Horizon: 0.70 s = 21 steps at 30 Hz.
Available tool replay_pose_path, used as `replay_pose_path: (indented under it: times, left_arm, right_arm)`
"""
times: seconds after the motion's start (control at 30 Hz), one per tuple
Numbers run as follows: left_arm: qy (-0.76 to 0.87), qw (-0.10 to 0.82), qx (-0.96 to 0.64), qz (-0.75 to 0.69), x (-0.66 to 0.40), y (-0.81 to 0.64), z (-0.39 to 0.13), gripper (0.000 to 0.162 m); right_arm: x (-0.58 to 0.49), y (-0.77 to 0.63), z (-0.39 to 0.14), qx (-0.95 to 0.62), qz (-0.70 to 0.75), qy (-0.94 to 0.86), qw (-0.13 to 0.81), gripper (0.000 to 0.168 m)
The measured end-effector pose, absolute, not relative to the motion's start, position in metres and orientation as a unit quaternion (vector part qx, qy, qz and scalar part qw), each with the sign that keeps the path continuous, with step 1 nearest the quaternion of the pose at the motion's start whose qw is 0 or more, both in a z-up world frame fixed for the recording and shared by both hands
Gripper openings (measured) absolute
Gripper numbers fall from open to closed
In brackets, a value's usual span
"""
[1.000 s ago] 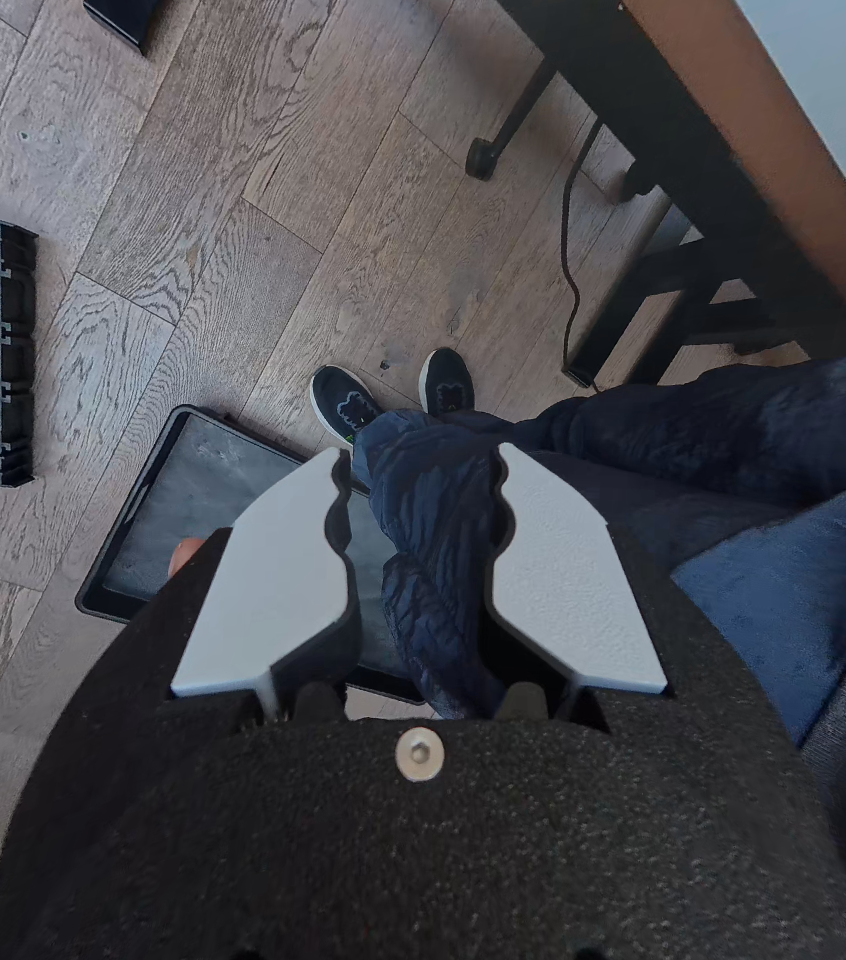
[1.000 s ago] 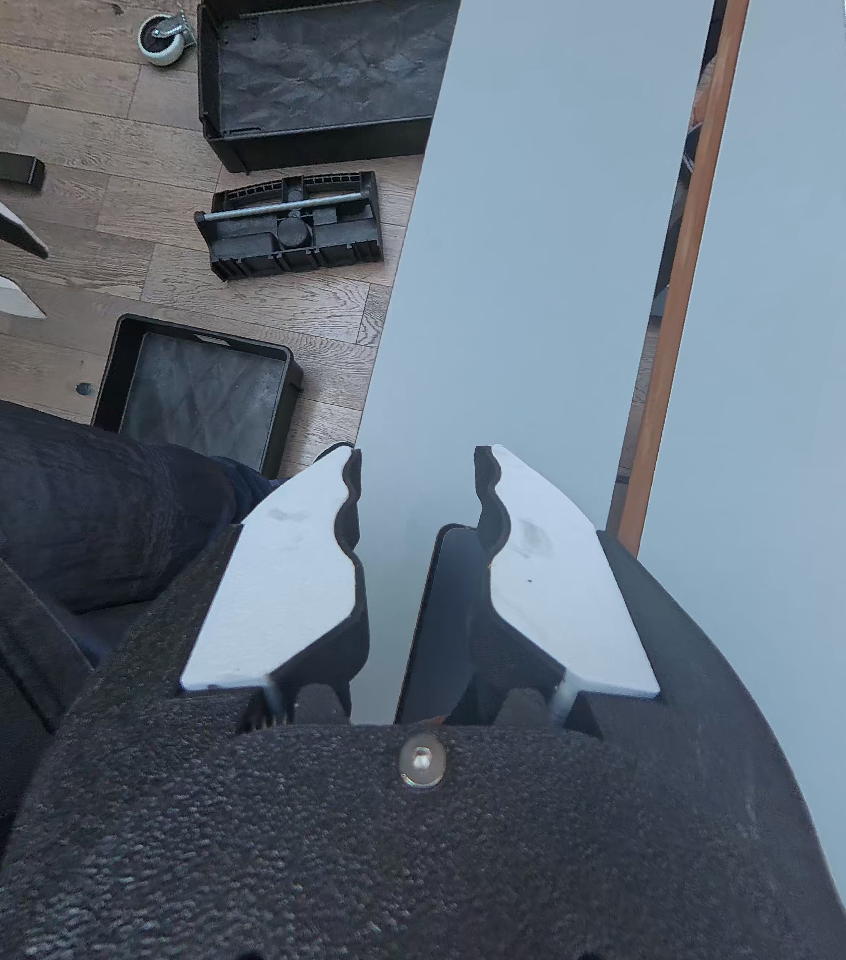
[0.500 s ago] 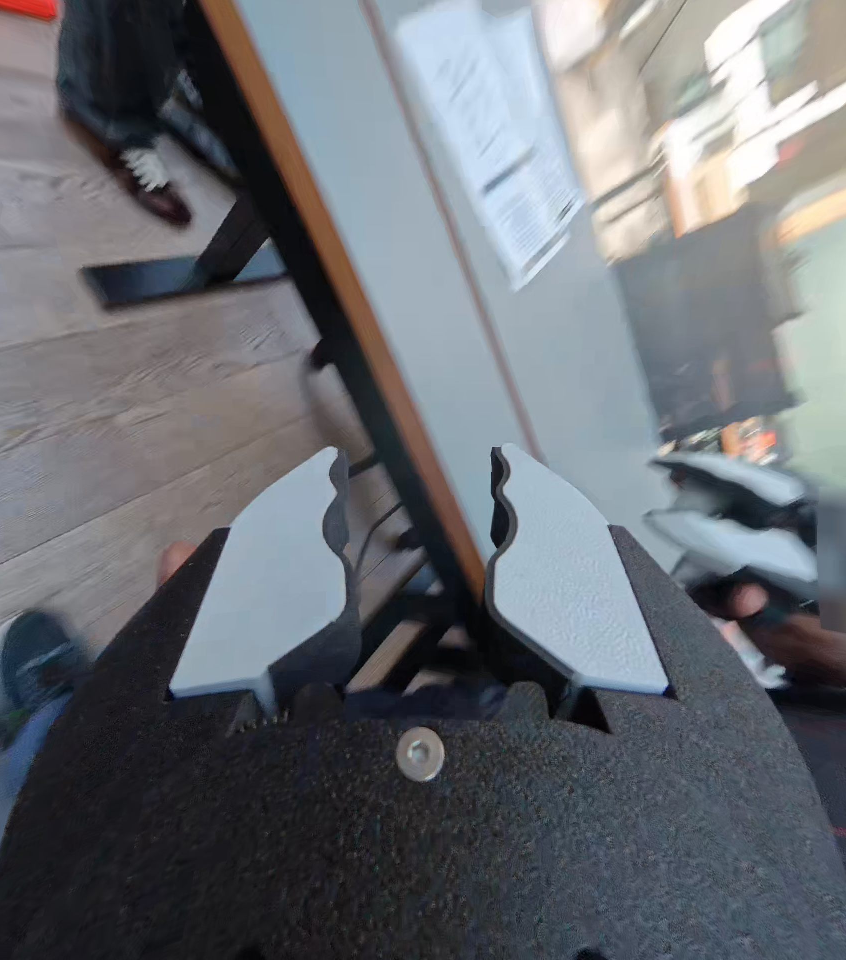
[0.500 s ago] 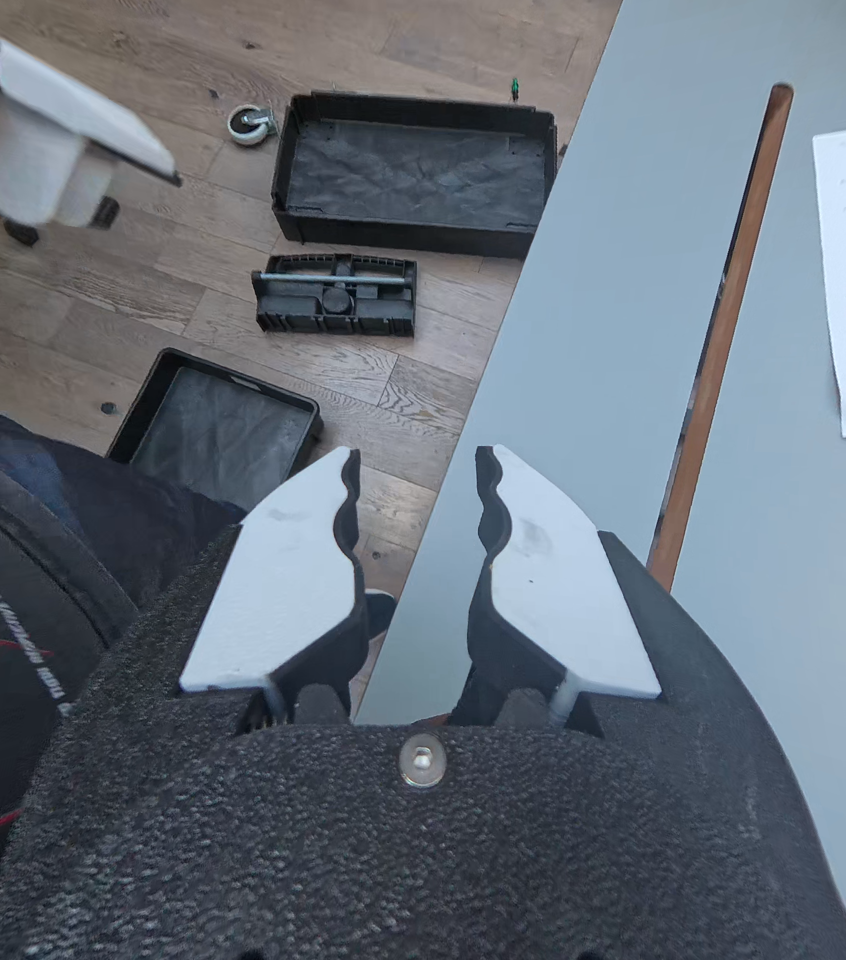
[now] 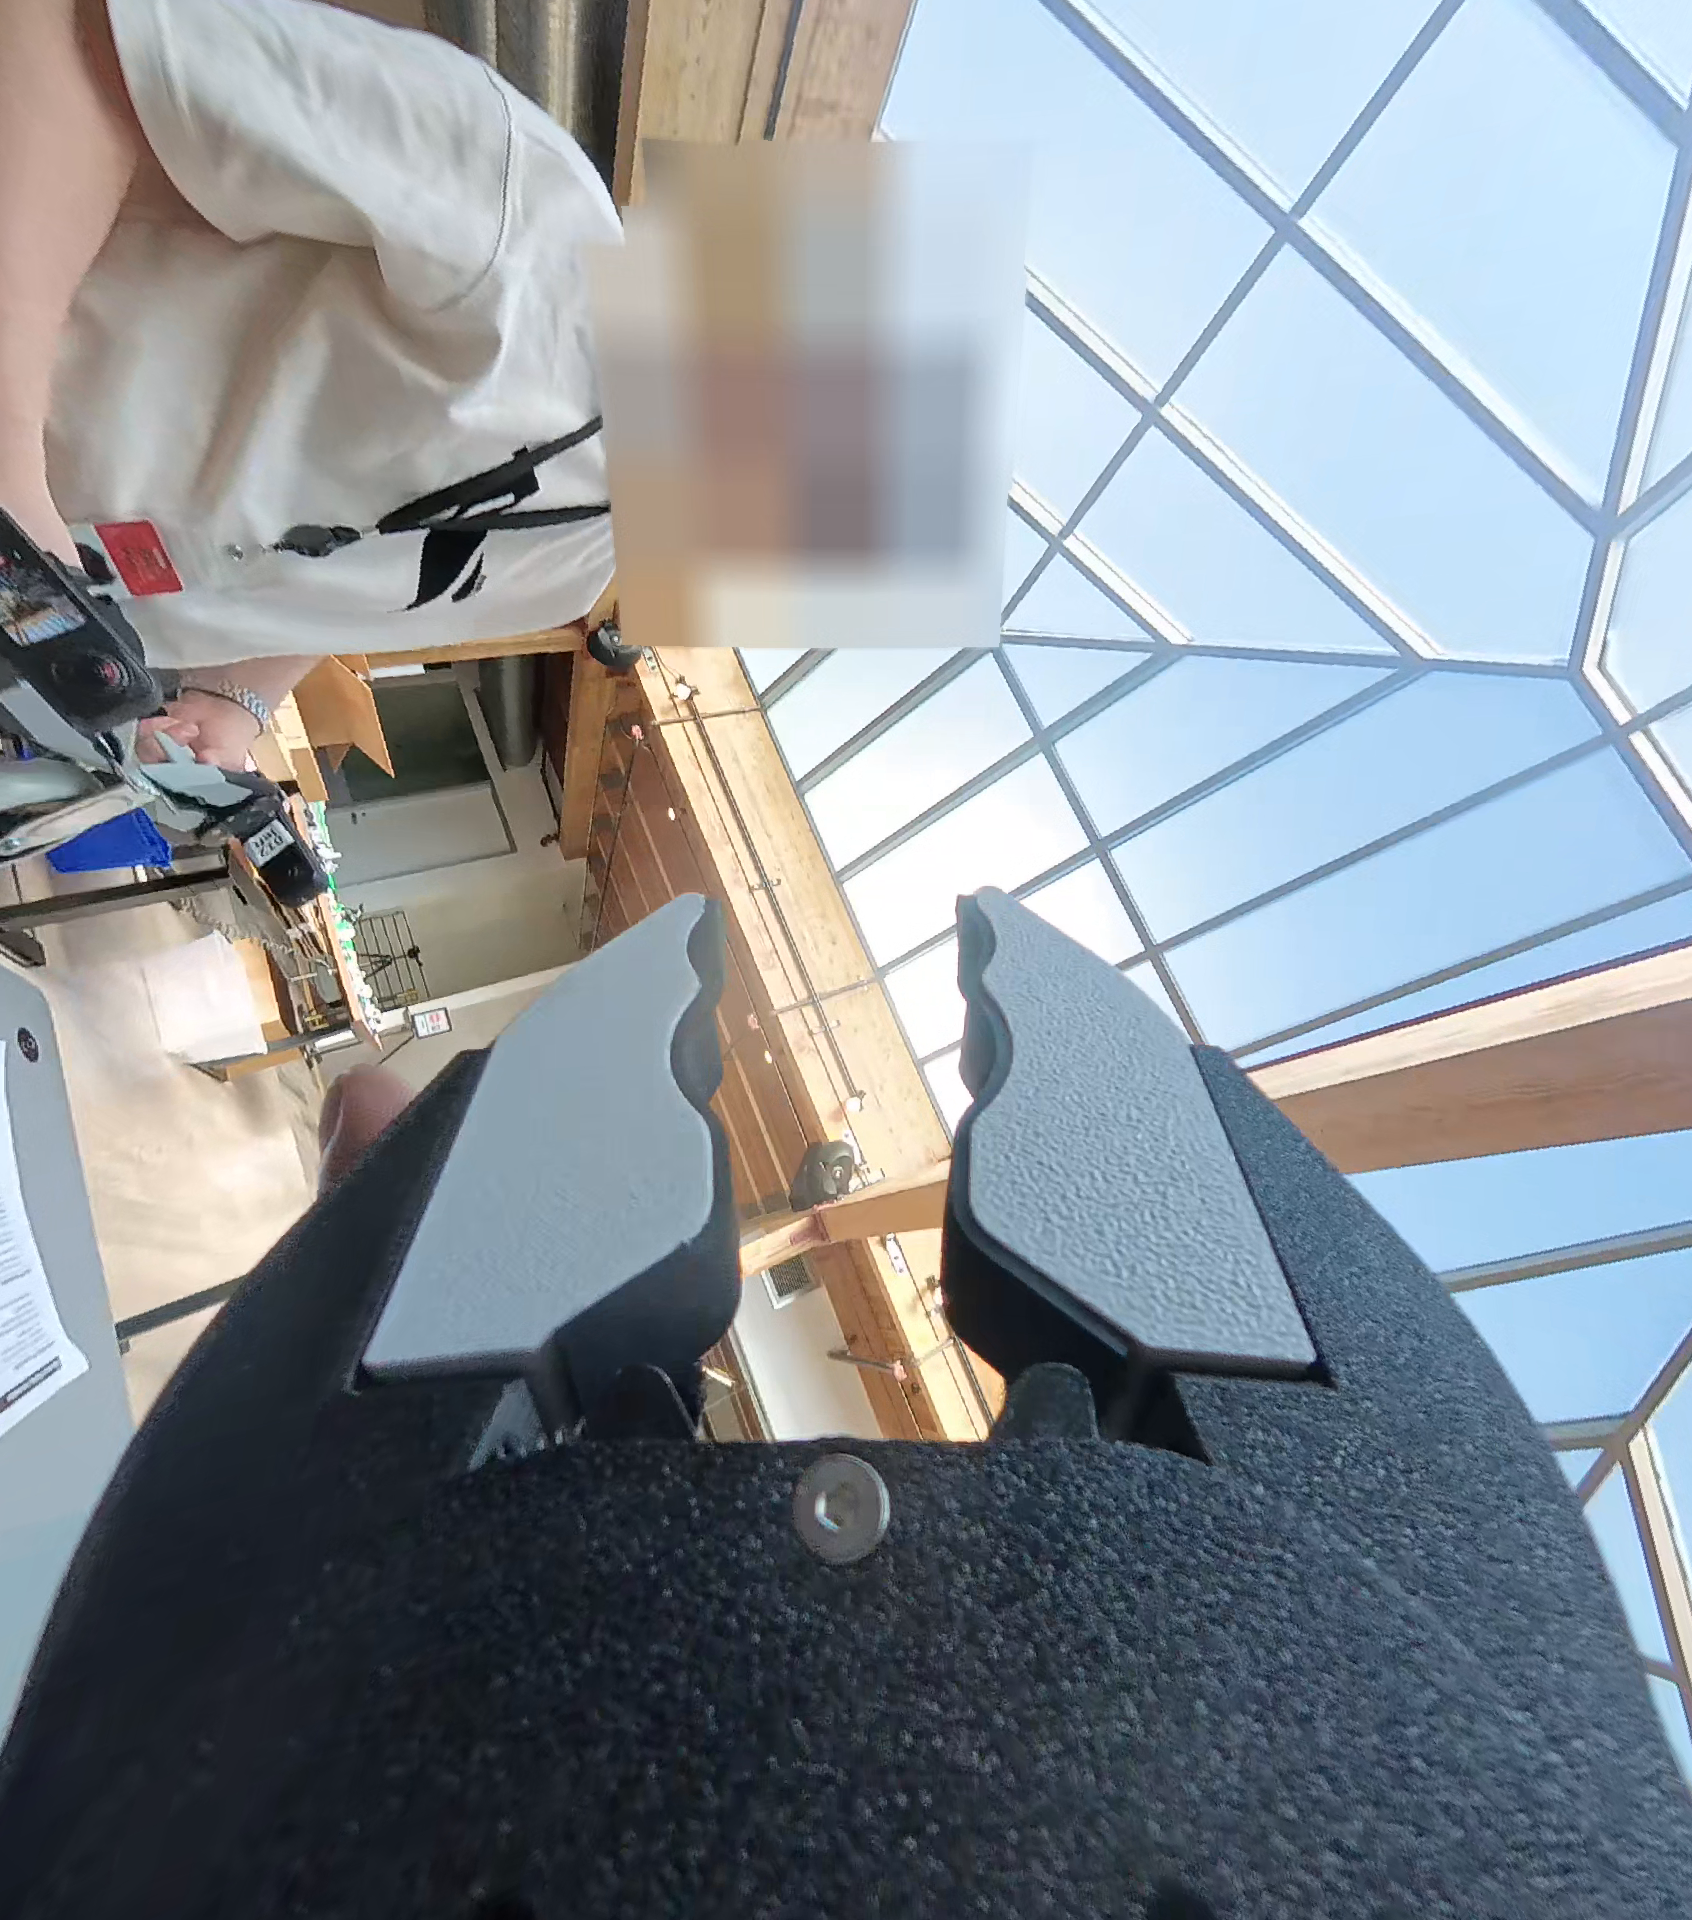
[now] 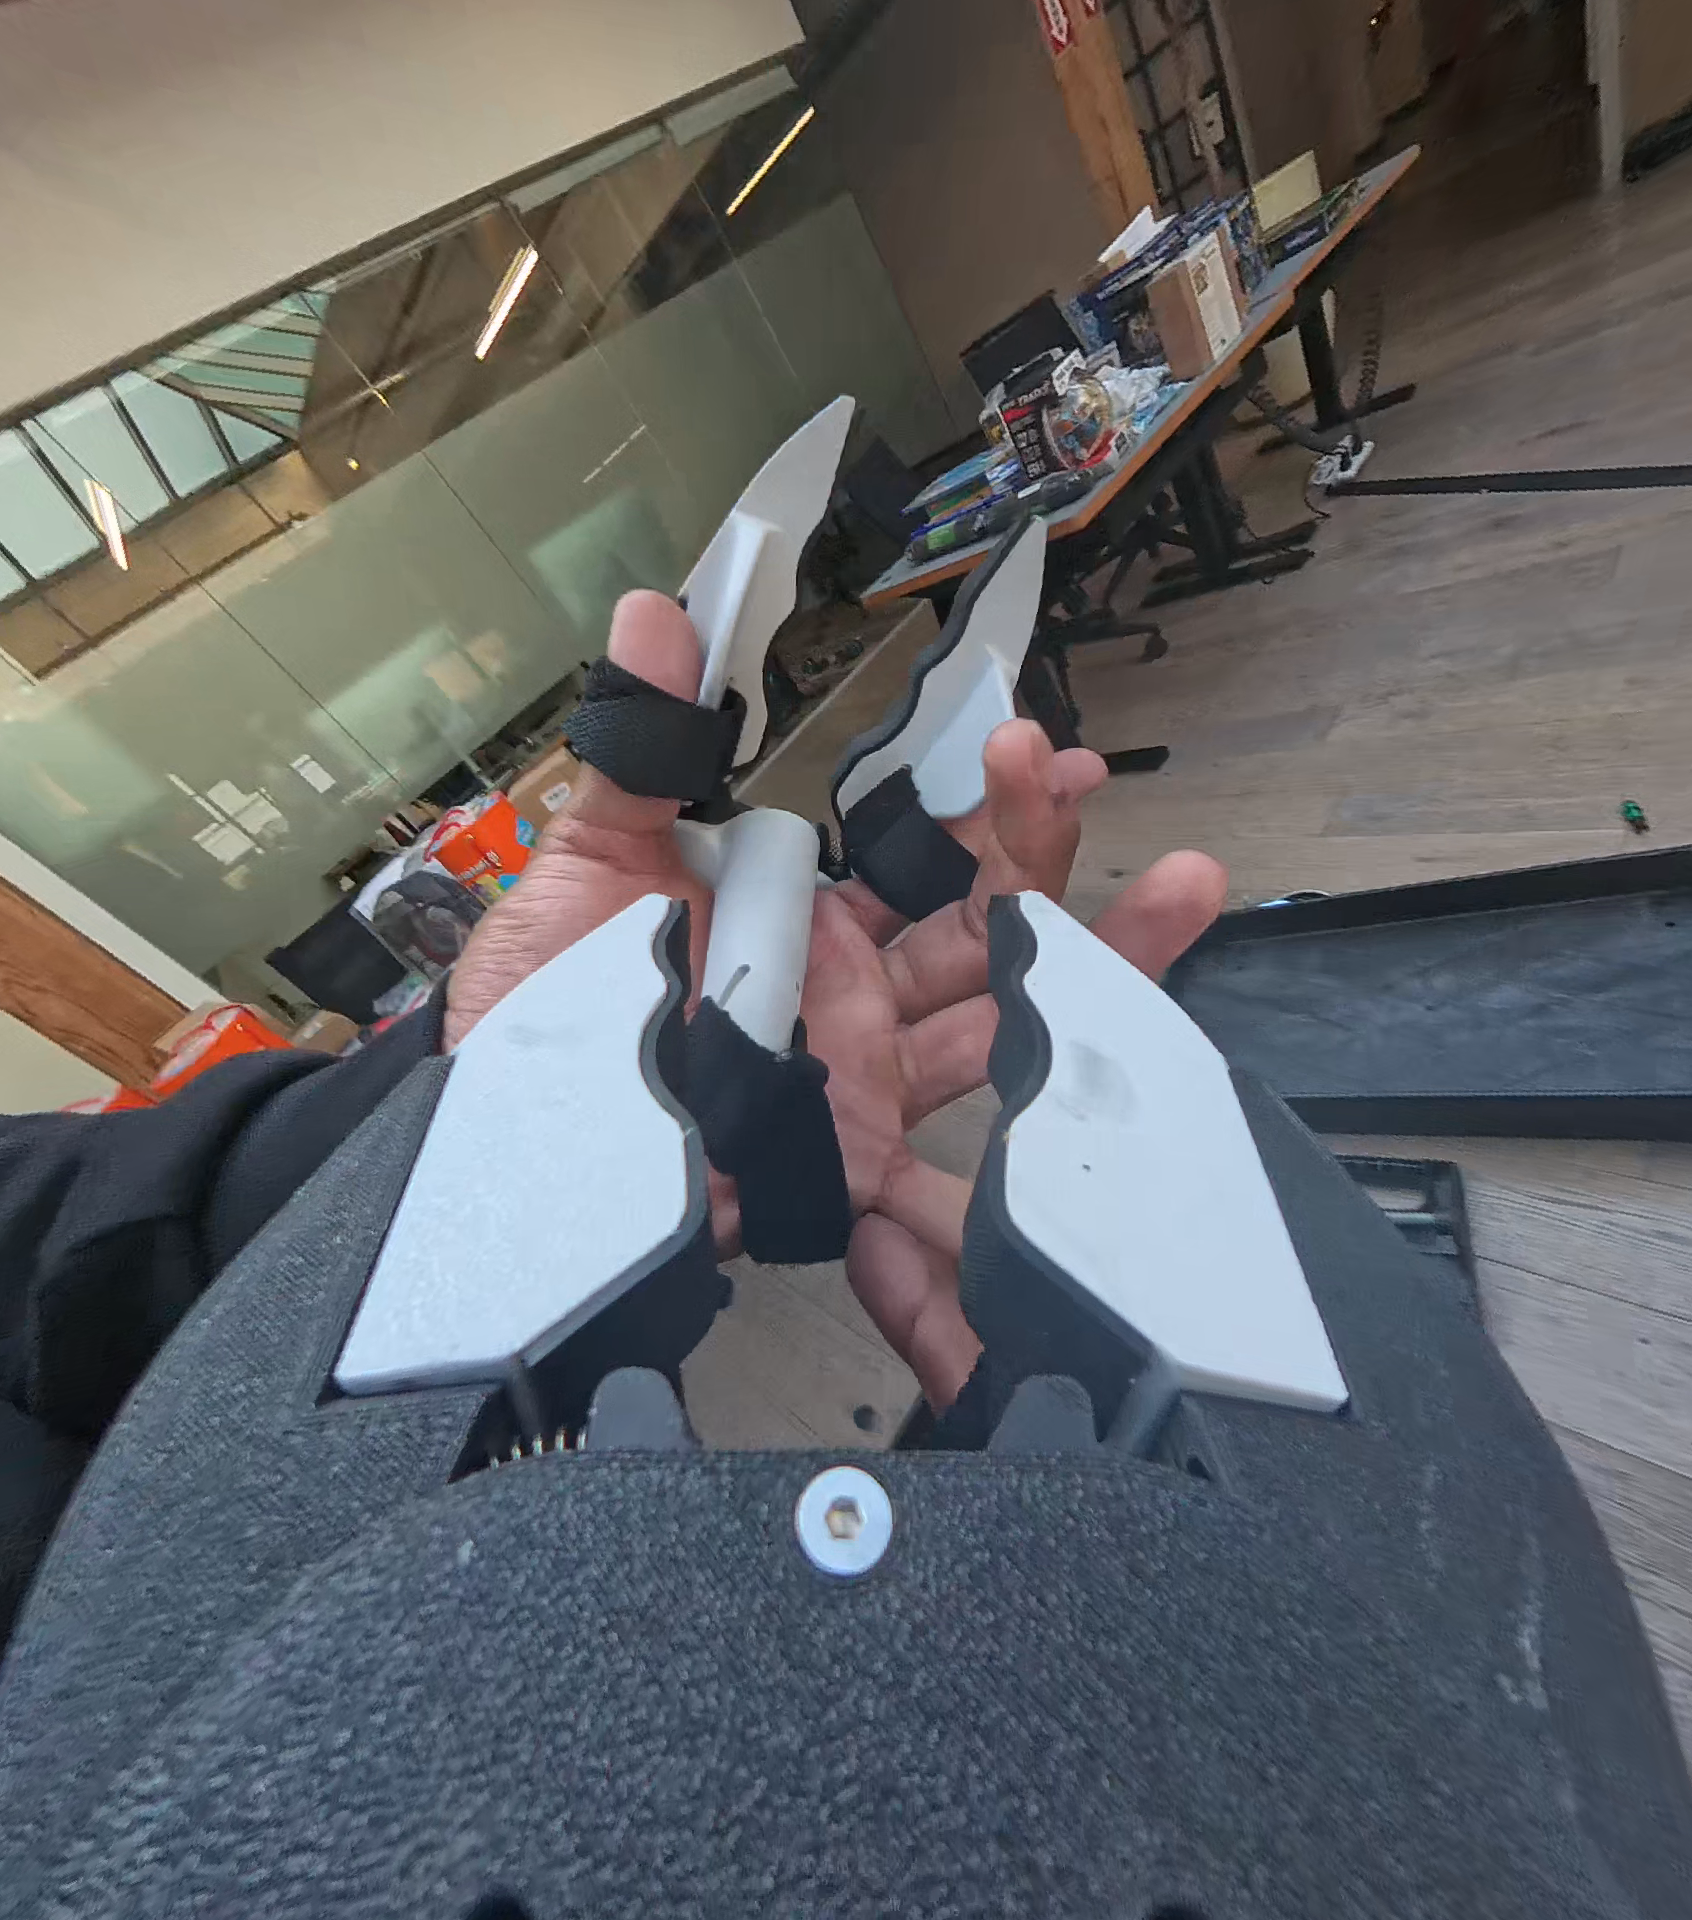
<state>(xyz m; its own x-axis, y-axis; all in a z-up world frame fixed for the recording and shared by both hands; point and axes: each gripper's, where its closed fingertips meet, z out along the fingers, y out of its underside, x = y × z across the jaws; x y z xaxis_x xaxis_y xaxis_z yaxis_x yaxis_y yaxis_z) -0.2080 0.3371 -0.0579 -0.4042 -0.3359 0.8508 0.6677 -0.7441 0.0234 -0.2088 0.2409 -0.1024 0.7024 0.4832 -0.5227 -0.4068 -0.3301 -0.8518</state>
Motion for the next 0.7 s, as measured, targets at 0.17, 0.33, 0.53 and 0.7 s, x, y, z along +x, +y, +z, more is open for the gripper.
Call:
replay_pose_path:
  times: [0.17, 0.33, 0.53, 0.7]
  left_arm:
    - [-0.193, 0.318, -0.458, -0.808, -0.223, 0.347, -0.062, 0.043]
    - [-0.176, 0.301, -0.475, -0.808, -0.212, 0.338, -0.066, 0.043]
    - [-0.163, 0.257, -0.450, -0.840, -0.208, 0.330, -0.051, 0.040]
    - [-0.141, 0.281, -0.382, -0.869, -0.217, 0.321, -0.015, 0.039]
  right_arm:
    - [-0.221, 0.242, -0.081, -0.670, 0.437, -0.002, 0.600, 0.062]
    - [-0.240, 0.244, -0.077, -0.677, 0.438, -0.045, 0.590, 0.066]
    - [-0.243, 0.233, -0.077, -0.672, 0.471, -0.072, 0.567, 0.056]
    - [-0.247, 0.223, -0.081, -0.673, 0.444, -0.112, 0.581, 0.050]
